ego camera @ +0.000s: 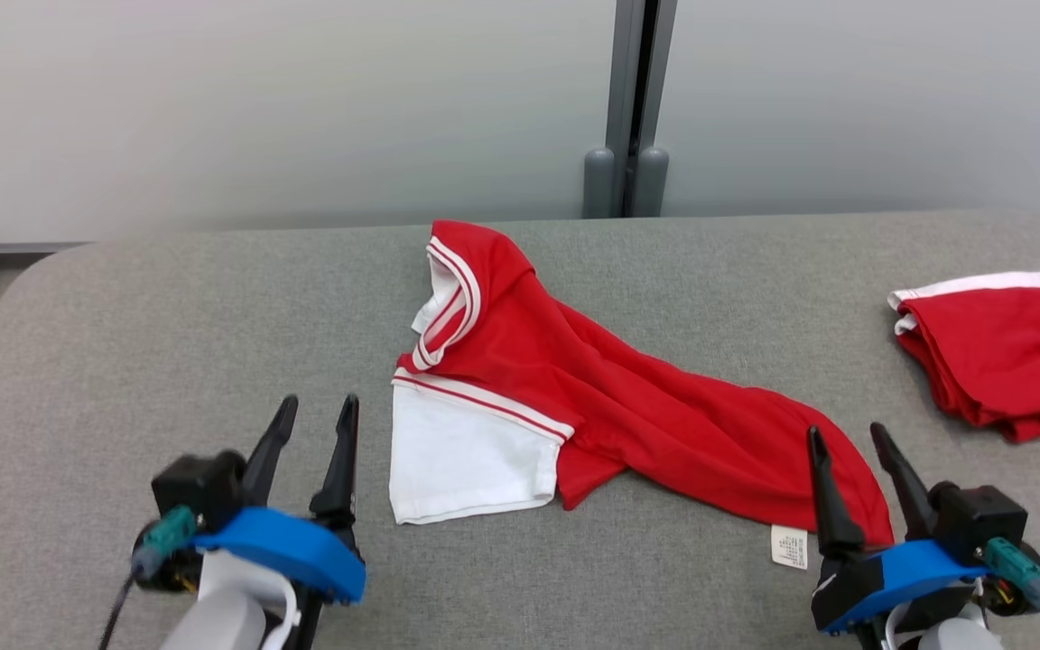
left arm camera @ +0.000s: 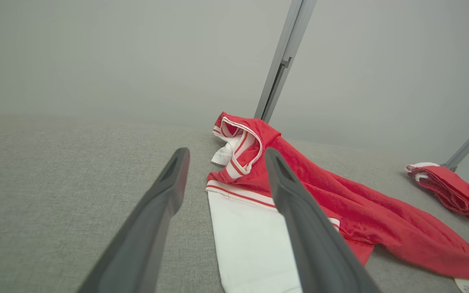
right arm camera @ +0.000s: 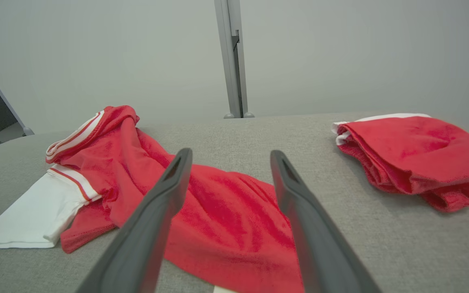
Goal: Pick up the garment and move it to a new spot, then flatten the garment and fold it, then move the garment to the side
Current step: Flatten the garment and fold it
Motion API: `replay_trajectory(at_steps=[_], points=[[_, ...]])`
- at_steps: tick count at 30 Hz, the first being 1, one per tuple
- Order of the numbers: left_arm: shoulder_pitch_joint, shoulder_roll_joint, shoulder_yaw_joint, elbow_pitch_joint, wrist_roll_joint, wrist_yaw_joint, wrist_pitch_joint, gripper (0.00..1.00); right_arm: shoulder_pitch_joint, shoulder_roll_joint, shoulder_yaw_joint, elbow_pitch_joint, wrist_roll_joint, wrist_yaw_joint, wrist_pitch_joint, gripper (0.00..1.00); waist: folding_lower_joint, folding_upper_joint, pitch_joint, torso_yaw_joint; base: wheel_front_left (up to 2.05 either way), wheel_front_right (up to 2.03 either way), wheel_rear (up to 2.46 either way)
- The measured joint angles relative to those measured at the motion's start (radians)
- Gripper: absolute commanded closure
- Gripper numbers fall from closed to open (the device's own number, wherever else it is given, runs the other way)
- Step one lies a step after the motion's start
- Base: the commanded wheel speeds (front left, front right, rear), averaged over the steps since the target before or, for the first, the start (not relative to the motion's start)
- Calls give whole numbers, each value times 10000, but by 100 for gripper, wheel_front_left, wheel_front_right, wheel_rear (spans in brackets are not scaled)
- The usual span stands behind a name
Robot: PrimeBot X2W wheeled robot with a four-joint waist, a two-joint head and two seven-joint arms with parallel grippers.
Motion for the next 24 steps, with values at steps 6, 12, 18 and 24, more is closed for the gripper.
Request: replay_trajectory(at_steps=[6,12,18,24], points=[[1634,-309,637,-823,487,418,-6,0,413,0,309,-19,217,0,0,0,0,0,-403,69,0,0,0],[2682,-602,1041,-1436,849,552,-6,0,608,-2,468,-96,257,0,-2,0,0,0,-486,16,0,0,0],[2874,-673,1116,-1590,1212,604,-6,0,664,-2,552,-90,153,0,-2,0,1,0,-483,3,0,0,0],[2881,-688,1198,-1592,1386,639,-6,0,661,-2,594,-40,155,0,-2,0,3,0,-465,-23,0,0,0]])
